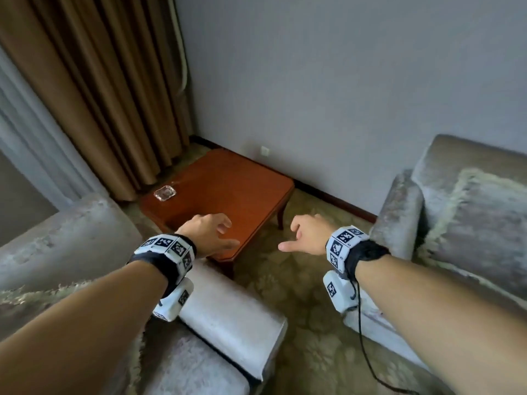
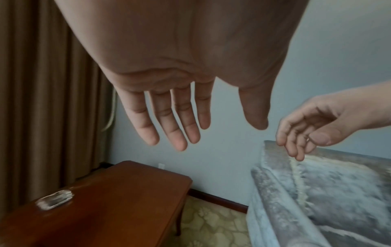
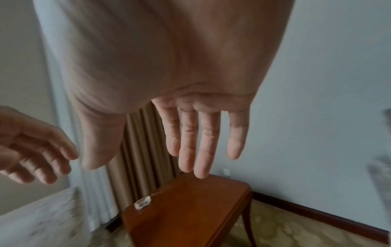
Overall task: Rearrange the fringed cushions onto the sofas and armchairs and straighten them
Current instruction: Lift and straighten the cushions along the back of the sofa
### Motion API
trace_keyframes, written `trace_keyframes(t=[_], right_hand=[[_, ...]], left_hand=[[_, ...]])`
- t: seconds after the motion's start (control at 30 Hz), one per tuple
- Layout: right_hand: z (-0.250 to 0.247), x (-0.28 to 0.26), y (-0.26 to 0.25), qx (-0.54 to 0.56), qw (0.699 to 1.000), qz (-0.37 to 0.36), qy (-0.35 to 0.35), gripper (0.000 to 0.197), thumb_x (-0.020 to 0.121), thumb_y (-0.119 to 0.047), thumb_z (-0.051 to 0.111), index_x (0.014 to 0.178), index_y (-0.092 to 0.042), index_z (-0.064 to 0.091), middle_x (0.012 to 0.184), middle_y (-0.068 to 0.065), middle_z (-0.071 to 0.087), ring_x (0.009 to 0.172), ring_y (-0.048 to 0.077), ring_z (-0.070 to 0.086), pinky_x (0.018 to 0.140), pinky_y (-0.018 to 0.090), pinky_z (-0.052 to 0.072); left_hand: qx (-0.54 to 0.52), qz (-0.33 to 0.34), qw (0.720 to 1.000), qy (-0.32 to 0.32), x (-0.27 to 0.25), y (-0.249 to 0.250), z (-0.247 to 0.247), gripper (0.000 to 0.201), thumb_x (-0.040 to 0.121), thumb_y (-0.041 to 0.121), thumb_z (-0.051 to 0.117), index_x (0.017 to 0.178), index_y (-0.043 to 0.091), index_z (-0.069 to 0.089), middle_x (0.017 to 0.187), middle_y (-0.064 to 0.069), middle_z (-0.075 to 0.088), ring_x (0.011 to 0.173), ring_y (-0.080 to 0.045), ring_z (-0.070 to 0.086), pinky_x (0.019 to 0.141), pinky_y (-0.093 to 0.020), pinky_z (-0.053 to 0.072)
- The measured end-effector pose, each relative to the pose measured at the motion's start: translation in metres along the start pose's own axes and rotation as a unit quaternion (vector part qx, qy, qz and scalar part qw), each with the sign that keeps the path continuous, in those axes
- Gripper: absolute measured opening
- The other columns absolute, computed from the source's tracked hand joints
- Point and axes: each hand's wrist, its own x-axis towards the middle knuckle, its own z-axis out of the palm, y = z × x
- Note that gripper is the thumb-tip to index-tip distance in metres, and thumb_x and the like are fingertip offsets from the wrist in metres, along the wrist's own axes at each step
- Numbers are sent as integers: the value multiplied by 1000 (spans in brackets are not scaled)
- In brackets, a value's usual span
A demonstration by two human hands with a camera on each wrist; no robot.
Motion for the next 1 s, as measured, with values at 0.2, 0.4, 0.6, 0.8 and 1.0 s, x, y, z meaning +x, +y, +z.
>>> trace_keyframes(t=[0.2, 0.4, 0.6, 0.8, 1.0], right_hand=[[-37, -70, 157, 82, 990, 95, 66, 83, 69, -79, 65, 128, -20, 59, 118, -3, 65, 114, 20, 60, 97, 37, 49], [-43, -157, 278, 112, 967, 200, 112, 58, 74, -79, 64, 99, -27, 54, 88, -10, 56, 92, 22, 57, 69, 31, 42], [-36, -240, 357, 160, 926, 317, 127, 74, 82, -67, 67, 128, -10, 57, 121, 7, 64, 107, 27, 61, 91, 39, 50], [-34, -265, 412, 164, 889, 413, 109, 81, 80, -70, 67, 133, -9, 55, 124, 8, 65, 112, 29, 61, 96, 41, 51], [-60, -233, 458, 161, 873, 447, 110, 78, 81, -69, 66, 125, -4, 61, 116, 10, 68, 107, 29, 63, 96, 43, 52]], left_hand=[[63, 116, 990, -56, 60, 173, 39, 59, 77, 65, 73, 124, 33, 59, 118, 14, 67, 109, -12, 65, 99, -42, 53], [124, 249, 956, -96, 97, 338, 88, 61, 79, 60, 75, 127, 25, 61, 121, 9, 68, 115, -16, 64, 103, -38, 49], [204, 374, 892, -152, 112, 458, 161, 68, 75, 70, 71, 130, 33, 56, 124, 15, 65, 111, -13, 64, 100, -37, 50], [244, 446, 841, -184, 143, 535, 201, 66, 79, 71, 66, 132, 34, 54, 128, 10, 66, 114, -16, 63, 100, -40, 51], [251, 476, 817, -206, 200, 586, 213, 70, 80, 73, 63, 135, 31, 52, 127, 10, 66, 113, -17, 63, 100, -38, 51]])
